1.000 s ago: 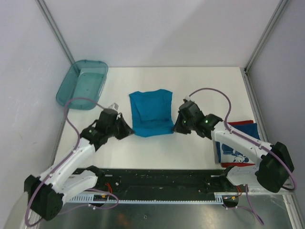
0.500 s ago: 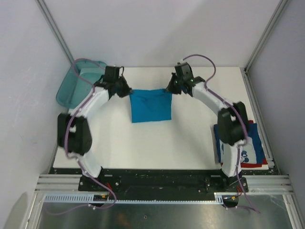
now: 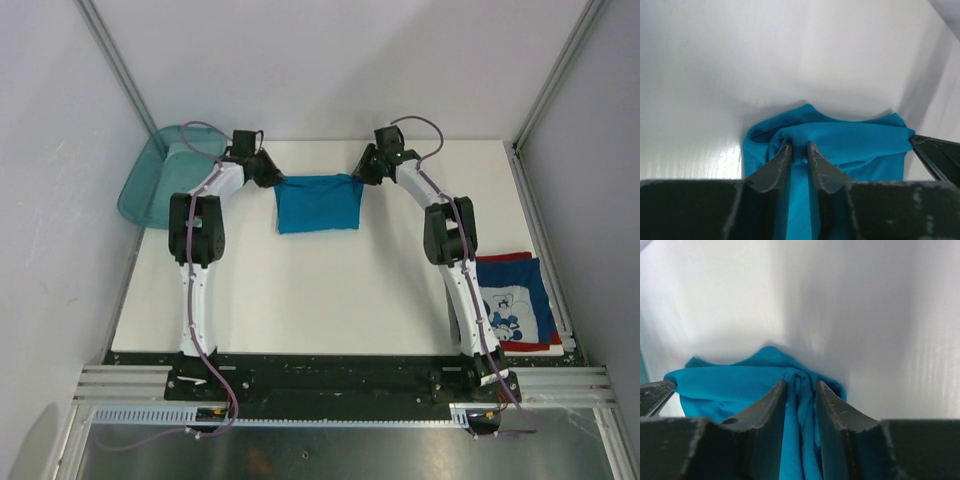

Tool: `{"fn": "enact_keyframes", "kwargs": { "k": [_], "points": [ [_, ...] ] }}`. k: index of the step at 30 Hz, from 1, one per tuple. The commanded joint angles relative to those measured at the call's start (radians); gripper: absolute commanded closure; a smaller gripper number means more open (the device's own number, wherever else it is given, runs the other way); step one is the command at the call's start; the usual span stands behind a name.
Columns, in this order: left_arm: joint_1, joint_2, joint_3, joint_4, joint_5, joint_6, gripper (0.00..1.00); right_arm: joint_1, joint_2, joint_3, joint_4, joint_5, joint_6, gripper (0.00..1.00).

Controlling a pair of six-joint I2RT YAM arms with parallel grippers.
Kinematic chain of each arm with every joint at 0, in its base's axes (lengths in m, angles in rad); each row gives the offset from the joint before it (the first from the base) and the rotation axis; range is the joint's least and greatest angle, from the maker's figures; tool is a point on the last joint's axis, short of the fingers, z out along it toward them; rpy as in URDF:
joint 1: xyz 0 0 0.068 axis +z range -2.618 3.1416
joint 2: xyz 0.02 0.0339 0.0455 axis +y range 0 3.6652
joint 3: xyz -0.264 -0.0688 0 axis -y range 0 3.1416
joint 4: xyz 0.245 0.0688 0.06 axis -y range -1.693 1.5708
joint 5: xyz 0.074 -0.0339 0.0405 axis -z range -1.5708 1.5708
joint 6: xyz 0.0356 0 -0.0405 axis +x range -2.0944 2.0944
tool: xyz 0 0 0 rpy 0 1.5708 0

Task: Fold and stack the t-shirts
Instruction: Fold the long partially folded tshirt into a neat square

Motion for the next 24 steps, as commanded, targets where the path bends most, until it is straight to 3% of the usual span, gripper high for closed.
{"fn": "enact_keyframes", "kwargs": {
  "k": [1,5,9,12,16,17,20,24],
  "points": [
    [0.017,0.01,0.086,0.006,0.019,0.035,0.72,-0.019,-0.074,0.02,0.036,0.029,-0.017,0.61],
    [0.028,-0.05,0.073,0.008,-0.008,0.069,0.51,-0.02,-0.132,0.007,0.008,0.087,-0.051,0.54],
    [0.027,-0.137,0.016,0.008,-0.029,0.093,0.46,-0.006,-0.213,-0.072,0.018,0.11,-0.068,0.55],
    [0.018,-0.213,-0.072,0.009,-0.042,0.094,0.56,0.02,-0.254,-0.135,0.029,0.105,-0.081,0.61],
    [-0.021,-0.239,-0.124,0.009,-0.025,0.103,0.91,0.052,-0.255,-0.185,0.087,0.062,-0.086,0.76],
    [-0.028,-0.231,-0.124,0.008,-0.017,0.101,0.95,0.057,-0.239,-0.176,0.094,0.045,-0.081,0.79],
    [-0.037,-0.196,-0.116,0.008,0.014,0.081,0.99,0.062,-0.185,-0.156,0.129,-0.007,-0.065,0.87],
    [-0.04,-0.131,-0.081,0.009,0.034,0.068,1.0,0.057,-0.129,-0.153,0.218,-0.05,-0.038,0.9]
  ]
}}
